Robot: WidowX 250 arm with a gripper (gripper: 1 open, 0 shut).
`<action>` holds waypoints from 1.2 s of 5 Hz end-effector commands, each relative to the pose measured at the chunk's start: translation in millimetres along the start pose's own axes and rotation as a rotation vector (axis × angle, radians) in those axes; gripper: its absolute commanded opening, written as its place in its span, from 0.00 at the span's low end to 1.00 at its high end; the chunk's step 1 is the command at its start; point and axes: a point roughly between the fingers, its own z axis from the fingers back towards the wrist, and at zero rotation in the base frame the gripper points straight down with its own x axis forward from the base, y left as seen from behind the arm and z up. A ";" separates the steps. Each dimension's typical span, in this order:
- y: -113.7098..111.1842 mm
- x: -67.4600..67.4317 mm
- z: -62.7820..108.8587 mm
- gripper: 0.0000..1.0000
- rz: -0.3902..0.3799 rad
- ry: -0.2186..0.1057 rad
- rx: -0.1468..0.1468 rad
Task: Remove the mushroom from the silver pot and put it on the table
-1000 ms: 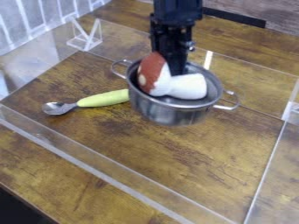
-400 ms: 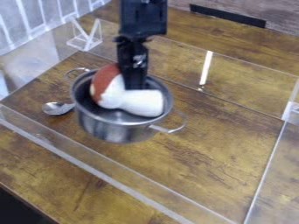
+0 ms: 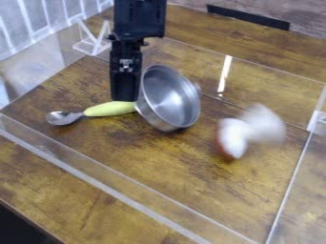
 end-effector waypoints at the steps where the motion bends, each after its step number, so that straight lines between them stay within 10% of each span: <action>1: 1.7 -5.9 9.6 1.00 0.018 -0.060 0.059; 4: 6.9 3.7 -18.1 1.00 -0.266 -0.020 0.089; 5: 5.8 13.2 -26.9 0.00 -0.323 -0.012 0.111; 6: 9.1 23.0 -37.5 0.00 -0.377 -0.001 0.131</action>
